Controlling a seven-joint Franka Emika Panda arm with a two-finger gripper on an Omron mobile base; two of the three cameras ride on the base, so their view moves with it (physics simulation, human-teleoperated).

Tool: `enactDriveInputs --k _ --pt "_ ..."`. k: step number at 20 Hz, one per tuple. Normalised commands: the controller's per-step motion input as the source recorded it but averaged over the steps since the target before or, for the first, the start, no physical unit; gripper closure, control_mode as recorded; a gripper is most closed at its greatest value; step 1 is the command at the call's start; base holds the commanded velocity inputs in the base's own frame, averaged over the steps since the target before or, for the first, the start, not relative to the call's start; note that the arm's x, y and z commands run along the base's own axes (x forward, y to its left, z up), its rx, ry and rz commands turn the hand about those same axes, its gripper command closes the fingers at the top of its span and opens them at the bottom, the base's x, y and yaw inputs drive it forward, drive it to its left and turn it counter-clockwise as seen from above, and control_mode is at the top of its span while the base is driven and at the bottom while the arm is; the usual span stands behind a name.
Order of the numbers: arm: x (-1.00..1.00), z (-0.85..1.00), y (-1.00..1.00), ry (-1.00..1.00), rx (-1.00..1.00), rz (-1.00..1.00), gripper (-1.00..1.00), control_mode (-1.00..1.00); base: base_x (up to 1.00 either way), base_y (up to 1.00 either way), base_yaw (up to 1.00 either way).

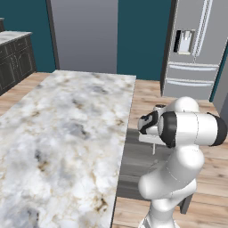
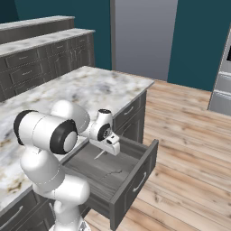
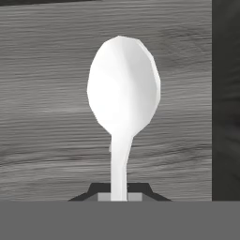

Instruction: Organize the utensils by type. Pick up the wooden spoons from the counter and place them in the open cabinet. Then pick up the metallic utensils from the counter and place them in the open drawer.

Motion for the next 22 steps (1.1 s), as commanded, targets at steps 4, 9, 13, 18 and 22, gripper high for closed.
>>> enactDriveInputs --k 4,9,13,18,22 --pt "0.0 -0.28 -0.21 0.07 0.01 -0.04 1.0 -1.0 0.0 0.0 0.0" --pt "0.0 -0.27 -0.07 0.03 0.04 0.0 1.0 -1.0 0.0 0.0 0.0" --pt "0.0 -0.23 0.0 0.0 0.05 0.0 1.0 -1.0 0.0 0.0 0.0" --pt "0.0 -0.27 0.0 0.0 0.04 0.0 1.0 -1.0 0.0 0.0 0.0" --pt "0.0 -0.24 0.0 0.0 0.06 0.0 1.0 -1.0 0.0 0.0 0.0"
